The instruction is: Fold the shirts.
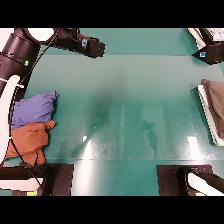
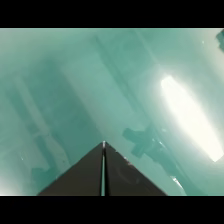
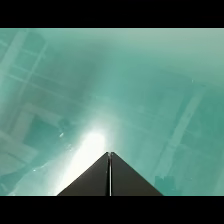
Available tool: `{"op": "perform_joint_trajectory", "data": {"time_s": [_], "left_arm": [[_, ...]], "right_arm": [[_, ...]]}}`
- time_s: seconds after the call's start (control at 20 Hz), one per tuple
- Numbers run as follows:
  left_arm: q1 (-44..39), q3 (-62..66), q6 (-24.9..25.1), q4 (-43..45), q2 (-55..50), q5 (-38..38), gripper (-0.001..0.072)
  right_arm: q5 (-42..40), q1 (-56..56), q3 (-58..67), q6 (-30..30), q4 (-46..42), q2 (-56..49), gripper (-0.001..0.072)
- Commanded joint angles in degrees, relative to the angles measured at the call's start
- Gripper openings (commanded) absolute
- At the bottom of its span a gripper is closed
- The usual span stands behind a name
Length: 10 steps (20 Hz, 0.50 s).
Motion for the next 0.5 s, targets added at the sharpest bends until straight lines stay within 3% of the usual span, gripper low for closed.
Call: {"op": "perform_joint_trajectory", "data": {"time_s": [0.0, 0.45], "left_arm": [[-0.02, 0.02, 0.0, 0.02, 0.04, 1.46, 0.0023], [-0.02, 0.02, 0.0, 0.02, 0.04, 2.1, 0.0023]], "right_arm": [[0.24, 0.24, 0.07, -0.04, 0.09, 0.0, 0.0015], [1.33, 0.24, 0.07, -0.04, 0.13, 0.0, 0.0015]]}}
